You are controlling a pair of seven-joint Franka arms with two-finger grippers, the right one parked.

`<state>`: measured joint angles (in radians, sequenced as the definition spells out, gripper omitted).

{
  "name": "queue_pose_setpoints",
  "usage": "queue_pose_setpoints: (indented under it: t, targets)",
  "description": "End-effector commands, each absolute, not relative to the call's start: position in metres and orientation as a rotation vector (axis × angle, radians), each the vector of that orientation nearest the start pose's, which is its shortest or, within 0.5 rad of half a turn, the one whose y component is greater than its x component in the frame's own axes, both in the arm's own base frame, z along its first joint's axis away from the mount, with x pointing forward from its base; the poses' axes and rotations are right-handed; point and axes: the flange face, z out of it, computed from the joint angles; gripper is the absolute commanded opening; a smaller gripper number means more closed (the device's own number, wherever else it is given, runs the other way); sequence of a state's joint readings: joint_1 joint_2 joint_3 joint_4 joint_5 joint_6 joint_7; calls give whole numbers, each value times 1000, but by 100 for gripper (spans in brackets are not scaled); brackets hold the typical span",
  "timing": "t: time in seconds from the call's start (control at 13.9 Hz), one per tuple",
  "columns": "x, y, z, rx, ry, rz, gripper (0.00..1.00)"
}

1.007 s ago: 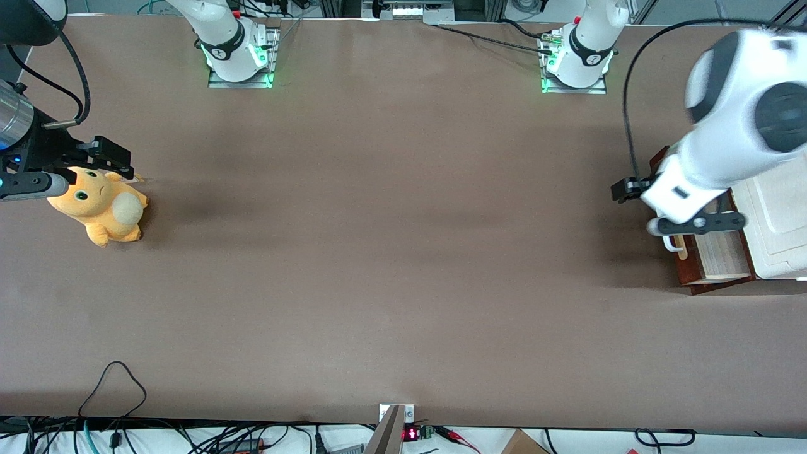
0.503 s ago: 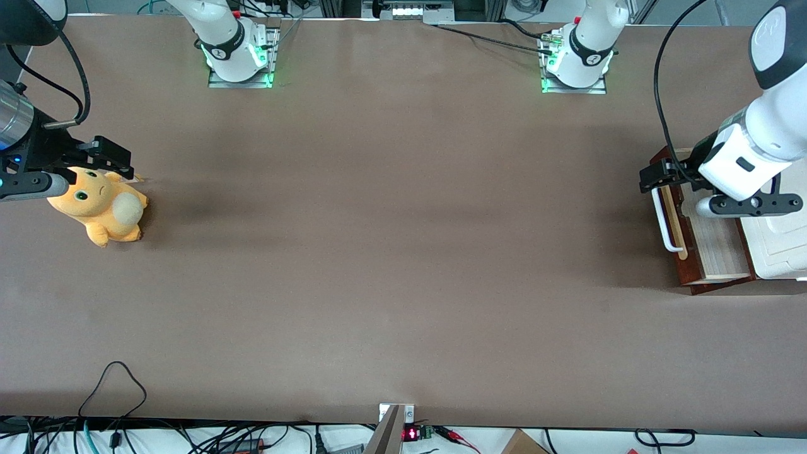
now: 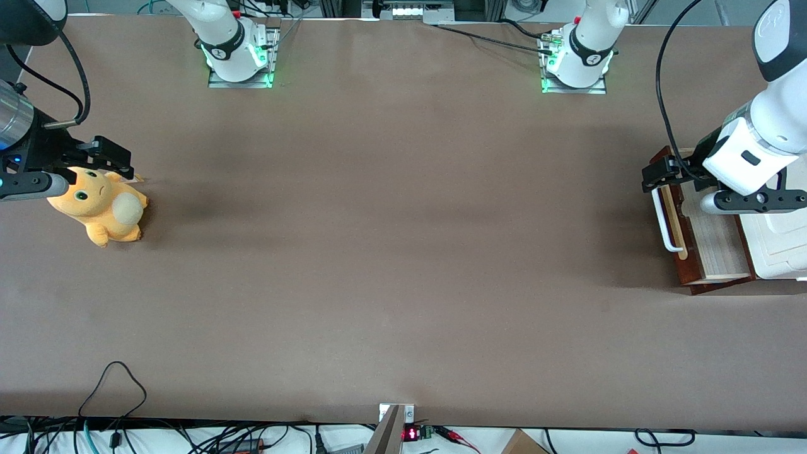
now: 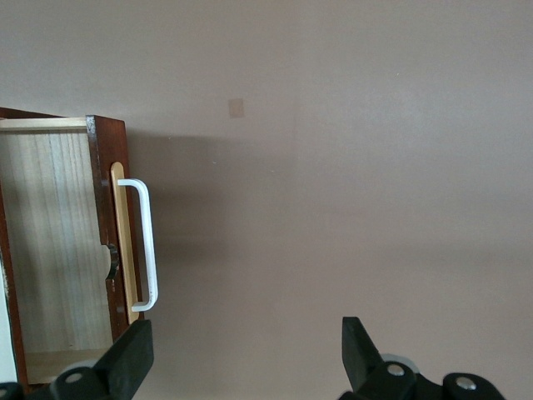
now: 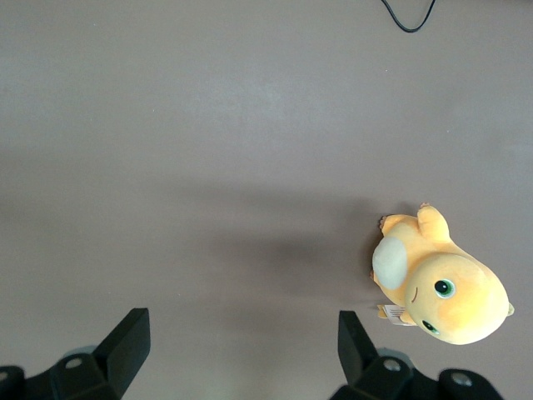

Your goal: Open lower drawer with left arm only

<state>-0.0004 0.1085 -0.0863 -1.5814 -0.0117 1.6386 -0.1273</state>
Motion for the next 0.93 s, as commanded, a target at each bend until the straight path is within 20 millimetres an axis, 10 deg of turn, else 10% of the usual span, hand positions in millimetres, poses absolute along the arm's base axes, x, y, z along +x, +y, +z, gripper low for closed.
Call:
queue_pose_setpoints:
  t: [0.0,0.86]
  targets:
    - [584,-48,567,-3172,0,62,100]
    - [586,-46,563,-3172,66,73,100]
